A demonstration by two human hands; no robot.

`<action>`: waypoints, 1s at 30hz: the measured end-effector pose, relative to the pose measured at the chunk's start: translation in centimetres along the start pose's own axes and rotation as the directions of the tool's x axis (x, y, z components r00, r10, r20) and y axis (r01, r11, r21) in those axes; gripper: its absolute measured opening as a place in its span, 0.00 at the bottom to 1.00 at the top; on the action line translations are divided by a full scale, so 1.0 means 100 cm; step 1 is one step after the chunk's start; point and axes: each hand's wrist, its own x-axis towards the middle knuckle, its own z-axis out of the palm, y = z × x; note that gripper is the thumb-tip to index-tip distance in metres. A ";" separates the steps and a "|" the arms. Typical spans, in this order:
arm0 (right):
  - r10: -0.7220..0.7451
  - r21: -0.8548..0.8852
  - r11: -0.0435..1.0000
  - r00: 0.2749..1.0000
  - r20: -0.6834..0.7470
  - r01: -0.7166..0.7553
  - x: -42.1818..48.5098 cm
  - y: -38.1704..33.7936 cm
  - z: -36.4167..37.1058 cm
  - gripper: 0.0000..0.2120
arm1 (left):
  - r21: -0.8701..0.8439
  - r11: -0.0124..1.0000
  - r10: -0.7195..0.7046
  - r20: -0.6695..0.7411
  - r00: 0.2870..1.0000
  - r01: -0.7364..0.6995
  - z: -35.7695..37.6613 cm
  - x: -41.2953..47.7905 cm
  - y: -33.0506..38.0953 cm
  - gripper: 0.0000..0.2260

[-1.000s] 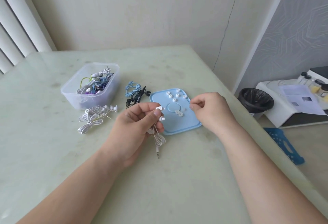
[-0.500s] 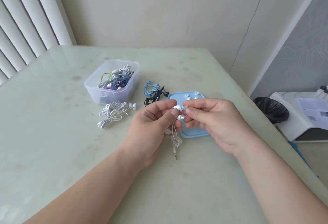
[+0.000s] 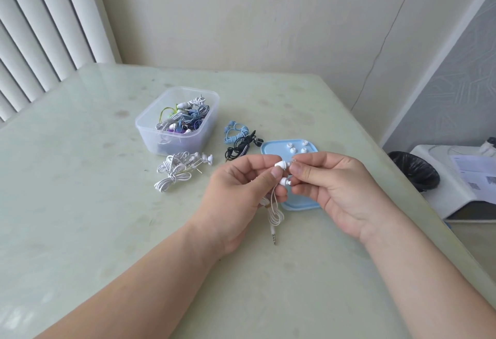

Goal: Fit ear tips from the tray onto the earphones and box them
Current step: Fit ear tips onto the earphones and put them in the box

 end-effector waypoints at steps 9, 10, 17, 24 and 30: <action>-0.044 -0.024 0.999 0.999 0.028 0.044 -0.001 0.002 0.004 0.11 | 0.007 1.000 0.006 -0.035 0.999 -0.006 0.000 -0.001 0.000 0.07; -0.053 -0.030 0.998 0.998 0.023 0.054 -0.001 0.003 0.005 0.11 | 0.006 1.000 0.003 -0.039 0.999 -0.003 -0.001 0.000 -0.001 0.08; -0.142 -0.092 0.986 0.989 -0.026 0.139 -0.002 0.011 0.010 0.06 | 0.006 1.000 -0.002 -0.074 0.997 0.003 -0.001 0.000 -0.002 0.09; -0.243 -0.167 0.959 0.967 -0.073 0.229 -0.003 0.018 0.015 0.05 | -0.006 1.000 0.005 -0.106 0.994 -0.006 0.001 -0.001 -0.002 0.08; -0.258 -0.134 0.959 0.964 -0.056 0.249 -0.006 0.021 0.020 0.05 | -0.023 1.000 -0.004 -0.103 0.995 0.001 -0.001 -0.001 -0.001 0.08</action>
